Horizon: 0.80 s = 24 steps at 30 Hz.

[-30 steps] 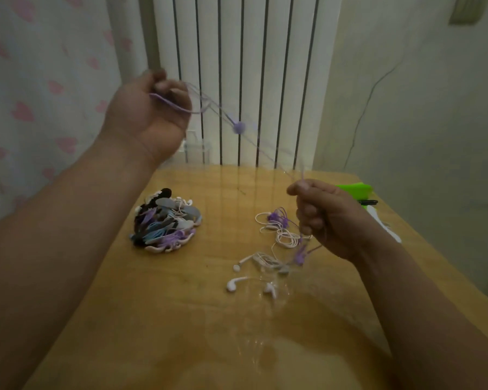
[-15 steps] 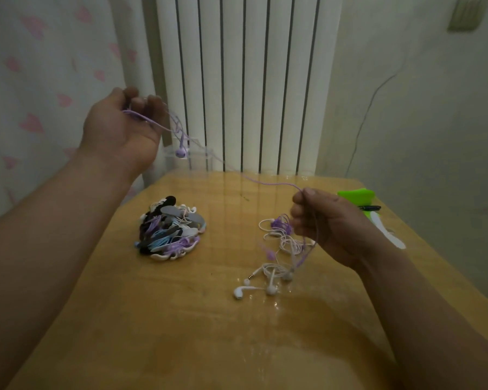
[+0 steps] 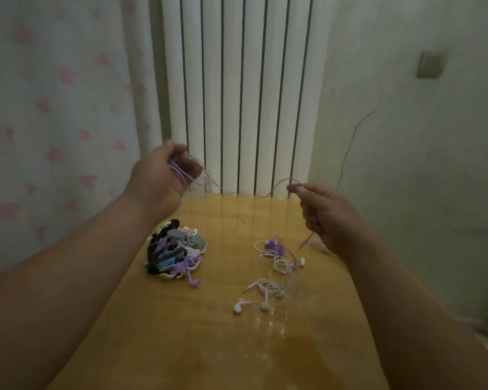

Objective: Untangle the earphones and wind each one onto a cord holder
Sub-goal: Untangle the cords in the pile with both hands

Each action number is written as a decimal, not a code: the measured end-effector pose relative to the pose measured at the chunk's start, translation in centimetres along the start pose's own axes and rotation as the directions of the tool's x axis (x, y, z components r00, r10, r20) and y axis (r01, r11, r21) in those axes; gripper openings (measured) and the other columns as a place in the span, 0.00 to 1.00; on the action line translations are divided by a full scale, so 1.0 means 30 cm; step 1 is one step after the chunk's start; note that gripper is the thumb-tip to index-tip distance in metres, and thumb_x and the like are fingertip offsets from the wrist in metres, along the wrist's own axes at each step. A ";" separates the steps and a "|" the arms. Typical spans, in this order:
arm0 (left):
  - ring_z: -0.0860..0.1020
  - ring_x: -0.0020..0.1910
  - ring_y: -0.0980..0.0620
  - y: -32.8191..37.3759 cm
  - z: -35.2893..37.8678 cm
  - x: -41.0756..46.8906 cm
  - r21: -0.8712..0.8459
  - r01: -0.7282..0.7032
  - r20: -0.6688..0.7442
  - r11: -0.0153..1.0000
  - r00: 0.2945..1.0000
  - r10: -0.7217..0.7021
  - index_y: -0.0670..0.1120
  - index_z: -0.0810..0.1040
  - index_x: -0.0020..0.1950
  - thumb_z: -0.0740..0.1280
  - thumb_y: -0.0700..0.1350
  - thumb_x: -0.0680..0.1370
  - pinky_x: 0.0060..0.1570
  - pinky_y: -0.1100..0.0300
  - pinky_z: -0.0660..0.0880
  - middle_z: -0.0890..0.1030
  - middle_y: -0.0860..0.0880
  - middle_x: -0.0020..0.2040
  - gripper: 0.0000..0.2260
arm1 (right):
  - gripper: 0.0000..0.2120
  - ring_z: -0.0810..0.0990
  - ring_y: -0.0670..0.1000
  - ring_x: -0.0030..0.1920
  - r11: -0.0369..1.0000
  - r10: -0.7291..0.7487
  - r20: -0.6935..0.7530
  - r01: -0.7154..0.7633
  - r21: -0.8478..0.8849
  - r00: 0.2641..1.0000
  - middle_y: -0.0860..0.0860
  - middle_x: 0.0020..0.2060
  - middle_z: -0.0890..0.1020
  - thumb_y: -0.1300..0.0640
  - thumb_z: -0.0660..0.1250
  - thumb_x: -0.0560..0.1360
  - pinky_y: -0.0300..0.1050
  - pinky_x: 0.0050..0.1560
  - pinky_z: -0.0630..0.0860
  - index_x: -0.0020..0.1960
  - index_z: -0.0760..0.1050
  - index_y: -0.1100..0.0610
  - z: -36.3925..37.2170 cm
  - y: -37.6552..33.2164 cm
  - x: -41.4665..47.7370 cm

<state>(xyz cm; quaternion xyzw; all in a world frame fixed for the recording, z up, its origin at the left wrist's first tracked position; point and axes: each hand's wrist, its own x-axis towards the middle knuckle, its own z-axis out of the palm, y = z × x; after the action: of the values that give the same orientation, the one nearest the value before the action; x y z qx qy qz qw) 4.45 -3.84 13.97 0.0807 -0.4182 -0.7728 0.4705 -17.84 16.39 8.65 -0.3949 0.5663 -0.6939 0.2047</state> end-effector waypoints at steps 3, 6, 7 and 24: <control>0.76 0.34 0.53 -0.012 0.025 -0.060 0.136 0.043 0.069 0.990 0.996 -0.053 0.42 0.76 0.52 0.59 0.48 0.87 0.36 0.60 0.78 0.77 0.48 0.38 0.12 | 0.10 0.60 0.47 0.29 0.989 -0.040 0.026 0.043 -0.139 0.999 0.48 0.30 0.66 0.55 0.66 0.84 0.38 0.25 0.59 0.57 0.84 0.57 0.044 -0.108 -0.028; 0.70 0.28 0.55 0.031 0.042 -0.095 0.293 0.093 0.183 0.952 0.972 -0.151 0.42 0.79 0.57 0.57 0.54 0.88 0.26 0.63 0.63 0.79 0.47 0.40 0.18 | 0.13 0.62 0.46 0.28 0.975 -0.063 0.048 0.072 -0.212 0.997 0.49 0.30 0.67 0.49 0.66 0.84 0.39 0.26 0.61 0.56 0.84 0.57 0.048 -0.183 -0.093; 0.68 0.27 0.55 0.050 0.040 -0.105 0.361 0.091 0.213 0.928 0.961 -0.177 0.41 0.80 0.59 0.56 0.55 0.87 0.25 0.63 0.59 0.80 0.47 0.40 0.20 | 0.15 0.63 0.46 0.28 0.968 -0.060 0.052 0.071 -0.242 0.997 0.49 0.30 0.67 0.47 0.65 0.84 0.39 0.27 0.61 0.55 0.84 0.58 0.044 -0.192 -0.120; 0.71 0.34 0.52 0.099 0.027 -0.157 0.884 -0.061 0.317 0.464 0.808 -0.497 0.38 0.82 0.61 0.50 0.42 0.84 0.30 0.59 0.63 0.82 0.43 0.45 0.21 | 0.24 0.72 0.41 0.65 0.749 0.005 0.167 0.106 -0.654 0.986 0.38 0.63 0.74 0.45 0.70 0.80 0.43 0.62 0.73 0.73 0.71 0.48 0.250 -0.024 -0.251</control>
<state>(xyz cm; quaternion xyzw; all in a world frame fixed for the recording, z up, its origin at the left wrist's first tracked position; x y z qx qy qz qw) 8.57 -0.25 15.36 0.1410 -0.8451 -0.5018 0.1192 -7.32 17.42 7.29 -0.5105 0.7458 -0.4210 0.0773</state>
